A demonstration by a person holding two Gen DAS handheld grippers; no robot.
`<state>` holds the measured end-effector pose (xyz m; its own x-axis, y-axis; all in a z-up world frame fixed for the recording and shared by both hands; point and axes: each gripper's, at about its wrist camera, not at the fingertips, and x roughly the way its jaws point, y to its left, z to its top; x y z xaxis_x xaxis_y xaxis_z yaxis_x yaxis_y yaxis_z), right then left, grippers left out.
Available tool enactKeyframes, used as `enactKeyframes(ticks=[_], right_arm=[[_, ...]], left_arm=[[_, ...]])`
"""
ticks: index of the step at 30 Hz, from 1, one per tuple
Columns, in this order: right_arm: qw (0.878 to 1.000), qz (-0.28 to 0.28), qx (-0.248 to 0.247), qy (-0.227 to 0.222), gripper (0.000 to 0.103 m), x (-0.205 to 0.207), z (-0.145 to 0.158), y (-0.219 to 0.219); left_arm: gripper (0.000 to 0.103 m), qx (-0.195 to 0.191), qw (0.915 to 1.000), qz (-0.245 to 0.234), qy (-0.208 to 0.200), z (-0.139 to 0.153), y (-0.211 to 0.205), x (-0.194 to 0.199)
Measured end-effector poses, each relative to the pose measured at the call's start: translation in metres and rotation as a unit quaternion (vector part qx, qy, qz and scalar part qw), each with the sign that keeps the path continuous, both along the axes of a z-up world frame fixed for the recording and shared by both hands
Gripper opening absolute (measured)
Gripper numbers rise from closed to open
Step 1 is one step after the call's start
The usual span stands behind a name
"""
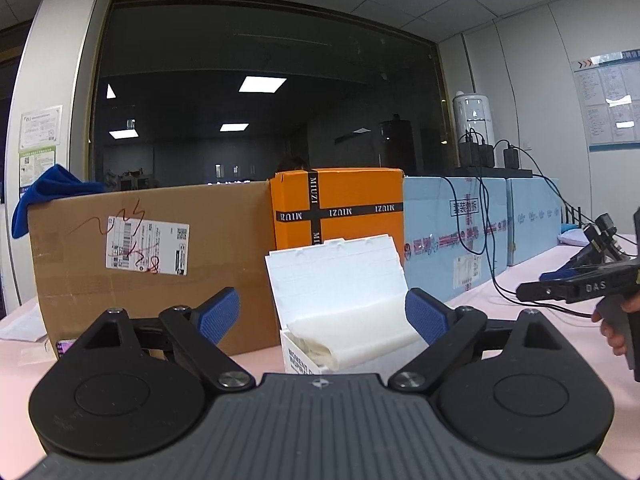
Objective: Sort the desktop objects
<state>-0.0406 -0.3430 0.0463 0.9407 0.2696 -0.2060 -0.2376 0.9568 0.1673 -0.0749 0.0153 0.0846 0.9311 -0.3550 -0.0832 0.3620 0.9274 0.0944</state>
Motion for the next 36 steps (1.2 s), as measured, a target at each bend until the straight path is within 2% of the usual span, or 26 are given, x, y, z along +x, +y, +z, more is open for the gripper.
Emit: enactKeyframes(ticks=[4,8,12,15,18,21,24,28,36], right_arm=[[1.000,-0.009,0.004,0.011,0.103,0.014,0.002,-0.004],[1.000,0.008,-0.003,0.030,0.103,0.024,-0.006,-0.003],[0.999,0.022,-0.007,0.044,0.103,0.031,-0.015,-0.002],[0.999,0.029,0.008,0.030,0.103,0.036,-0.010,-0.001],[0.999,0.040,-0.011,0.025,0.103,0.049,-0.007,0.006],[0.997,0.064,-0.028,0.030,0.103,0.061,-0.009,0.014],[0.994,0.092,-0.032,0.045,0.103,0.073,-0.015,0.021],[0.992,0.096,-0.066,0.050,0.103,0.084,-0.023,0.036],[0.994,0.077,-0.058,0.049,0.103,0.099,-0.016,0.038]], left_arm=[[0.089,0.023,0.9994,-0.005,0.024,-0.003,-0.010,0.025],[0.089,0.060,0.9961,-0.042,0.048,-0.023,-0.020,0.040],[0.089,0.042,0.9958,-0.044,0.069,-0.032,-0.023,0.065],[0.089,0.032,0.9968,-0.030,0.067,-0.032,-0.025,0.082],[0.089,0.040,0.9962,-0.020,0.075,-0.039,-0.027,0.093],[0.089,0.039,0.9950,-0.042,0.082,-0.045,-0.024,0.092],[0.089,0.072,0.9937,-0.044,0.074,-0.047,-0.032,0.088],[0.089,0.106,0.9909,-0.023,0.079,-0.054,-0.041,0.096],[0.089,0.061,0.9940,0.007,0.090,-0.048,-0.039,0.122]])
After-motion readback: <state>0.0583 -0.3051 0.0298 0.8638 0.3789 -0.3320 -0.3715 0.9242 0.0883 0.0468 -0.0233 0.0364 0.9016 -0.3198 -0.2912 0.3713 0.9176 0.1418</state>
